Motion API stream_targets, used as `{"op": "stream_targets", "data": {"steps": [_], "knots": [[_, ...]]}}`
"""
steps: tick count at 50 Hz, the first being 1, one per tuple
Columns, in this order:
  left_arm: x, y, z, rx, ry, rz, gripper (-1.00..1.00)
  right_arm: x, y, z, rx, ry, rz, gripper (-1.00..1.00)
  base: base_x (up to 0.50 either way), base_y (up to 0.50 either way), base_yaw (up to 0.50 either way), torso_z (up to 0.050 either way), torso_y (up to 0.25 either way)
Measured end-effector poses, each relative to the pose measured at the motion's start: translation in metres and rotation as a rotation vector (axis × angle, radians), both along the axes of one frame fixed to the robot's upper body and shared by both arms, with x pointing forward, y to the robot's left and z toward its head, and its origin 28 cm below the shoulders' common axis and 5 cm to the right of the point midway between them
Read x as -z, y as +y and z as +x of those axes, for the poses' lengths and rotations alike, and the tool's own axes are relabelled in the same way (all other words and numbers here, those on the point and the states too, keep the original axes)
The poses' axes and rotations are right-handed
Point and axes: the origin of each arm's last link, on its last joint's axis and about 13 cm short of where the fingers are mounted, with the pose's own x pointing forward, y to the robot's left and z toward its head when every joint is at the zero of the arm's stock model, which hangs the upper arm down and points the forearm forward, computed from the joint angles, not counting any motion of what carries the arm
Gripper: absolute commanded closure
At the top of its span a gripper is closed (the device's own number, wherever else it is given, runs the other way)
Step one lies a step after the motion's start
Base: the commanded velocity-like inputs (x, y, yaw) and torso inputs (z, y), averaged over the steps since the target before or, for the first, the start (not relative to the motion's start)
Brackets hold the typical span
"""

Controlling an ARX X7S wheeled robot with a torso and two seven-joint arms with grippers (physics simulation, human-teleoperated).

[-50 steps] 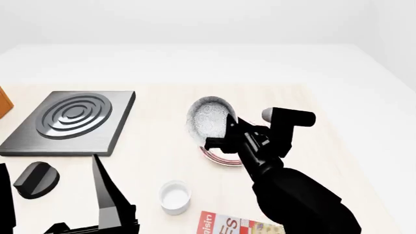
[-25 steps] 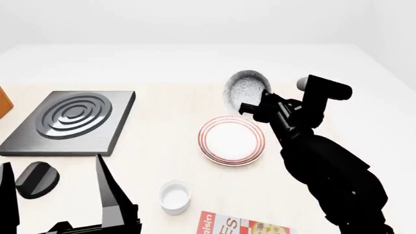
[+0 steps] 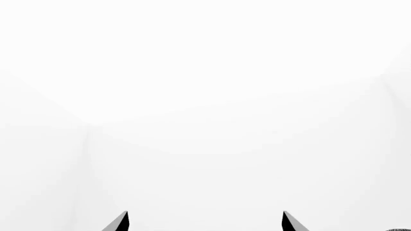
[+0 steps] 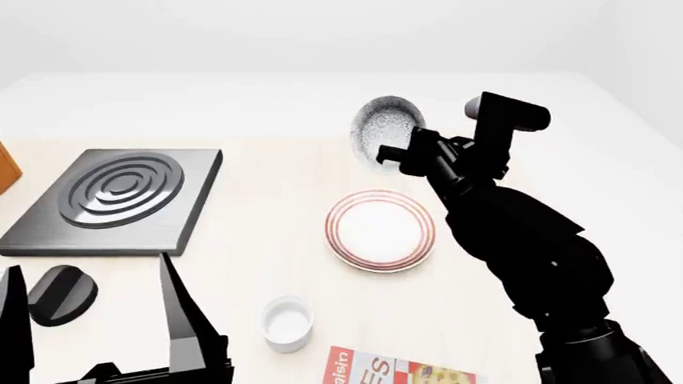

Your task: Pick the akita bowl between the plate and the ramekin and place it on the plate.

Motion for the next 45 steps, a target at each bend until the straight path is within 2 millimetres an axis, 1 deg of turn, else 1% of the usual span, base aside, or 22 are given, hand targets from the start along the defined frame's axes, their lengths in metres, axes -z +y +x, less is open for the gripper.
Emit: {"op": "stream_targets", "data": {"steps": [13,20,37,45], "knots": [[0.002,0.0,0.0,0.001,0.007,0.002,-1.0,-0.002,0.005,0.015,0.006,-0.019,-0.027,1.0,0.0,0.0,0.0,0.0,0.001],[0.003,0.0,0.0,0.001,0.009,0.003,-1.0,-0.004,0.007,0.019,-0.001,-0.021,-0.026,1.0,0.0,0.0,0.0,0.0,0.0],[0.004,0.001,0.0,-0.001,0.013,0.003,-1.0,-0.007,0.017,0.022,-0.059,0.063,0.15,1.0,0.0,0.0,0.0,0.0,0.001],[0.004,0.001,0.0,-0.002,0.013,0.003,-1.0,-0.008,0.02,0.022,-0.06,0.094,0.229,1.0,0.0,0.0,0.0,0.0,0.0]]}}
